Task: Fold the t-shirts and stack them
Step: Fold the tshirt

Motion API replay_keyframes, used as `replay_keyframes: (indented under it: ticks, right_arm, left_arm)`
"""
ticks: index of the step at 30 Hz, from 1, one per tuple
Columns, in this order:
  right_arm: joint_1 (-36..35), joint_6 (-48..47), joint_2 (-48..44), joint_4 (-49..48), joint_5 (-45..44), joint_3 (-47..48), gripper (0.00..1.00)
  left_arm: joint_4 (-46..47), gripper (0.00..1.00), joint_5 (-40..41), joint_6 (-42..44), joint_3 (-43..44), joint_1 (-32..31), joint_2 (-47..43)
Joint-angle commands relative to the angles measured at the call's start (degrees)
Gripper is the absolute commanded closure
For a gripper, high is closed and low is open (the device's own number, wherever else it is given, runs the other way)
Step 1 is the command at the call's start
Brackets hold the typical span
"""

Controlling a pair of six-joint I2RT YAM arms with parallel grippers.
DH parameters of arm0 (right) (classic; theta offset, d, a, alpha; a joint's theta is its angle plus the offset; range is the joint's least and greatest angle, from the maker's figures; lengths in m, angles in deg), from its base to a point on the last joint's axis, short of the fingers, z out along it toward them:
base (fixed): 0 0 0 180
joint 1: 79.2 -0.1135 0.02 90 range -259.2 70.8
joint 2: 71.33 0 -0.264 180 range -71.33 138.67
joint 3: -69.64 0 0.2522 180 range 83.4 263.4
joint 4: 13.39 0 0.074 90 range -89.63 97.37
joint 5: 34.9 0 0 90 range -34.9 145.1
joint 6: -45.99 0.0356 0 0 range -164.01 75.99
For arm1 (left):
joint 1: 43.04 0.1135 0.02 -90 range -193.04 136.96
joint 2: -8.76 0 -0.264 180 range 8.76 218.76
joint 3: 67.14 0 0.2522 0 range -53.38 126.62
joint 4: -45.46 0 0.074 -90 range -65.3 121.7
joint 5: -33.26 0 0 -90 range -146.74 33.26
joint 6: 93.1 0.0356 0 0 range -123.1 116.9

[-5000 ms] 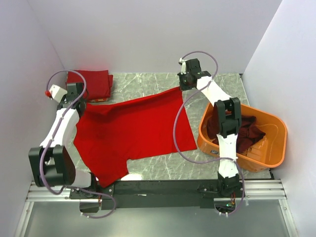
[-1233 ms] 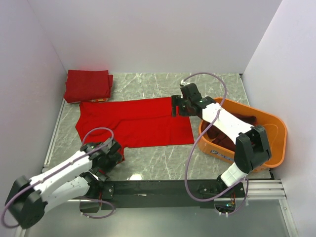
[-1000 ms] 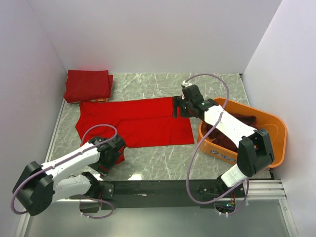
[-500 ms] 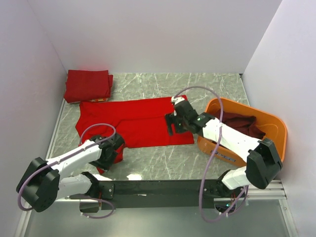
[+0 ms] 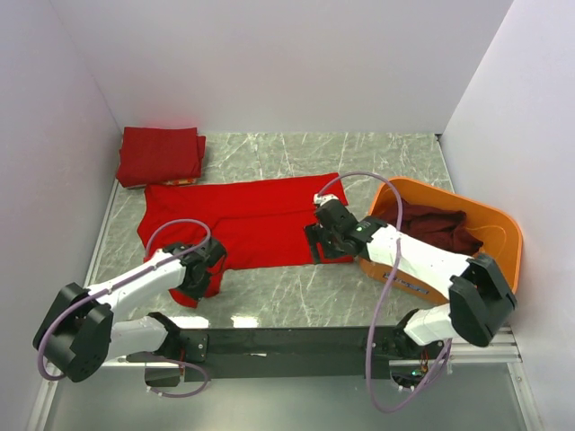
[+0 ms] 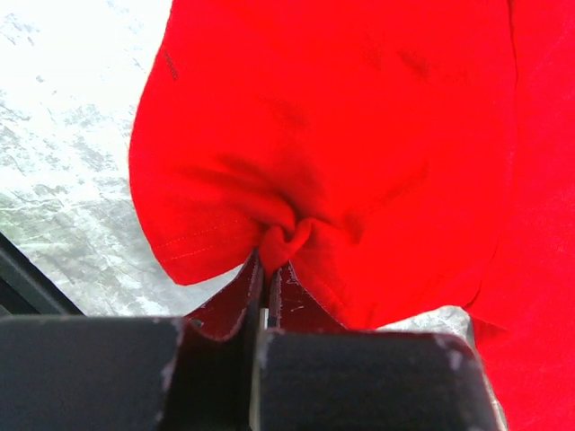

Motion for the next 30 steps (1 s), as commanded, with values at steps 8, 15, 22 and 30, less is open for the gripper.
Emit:
replay_keyframes:
  ticks: [8, 15, 22, 30]
  right_arm:
    - [-1.26, -4.19, 10.63, 2.11, -3.48, 4.32, 0.19]
    - [-3.64, -5.07, 12.75, 1.85, -2.77, 4.76, 0.19]
    - [-5.22, -5.42, 12.31, 2.55, -0.06, 4.15, 0.2]
    - [-6.8, -2.62, 15.21, 3.08, -0.4, 3.8, 0.21]
  left_arm:
    - [-3.97, 0.99, 3.57, 2.32, -0.59, 6.46, -3.89]
    - [-4.32, 0.99, 7.35, 9.35, 2.05, 17.53, -3.72]
    - [-4.14, 0.99, 9.28, 11.9, 3.54, 23.16, -1.7]
    - [-2.66, 0.99, 7.45, 14.36, 2.85, 24.66, -1.61]
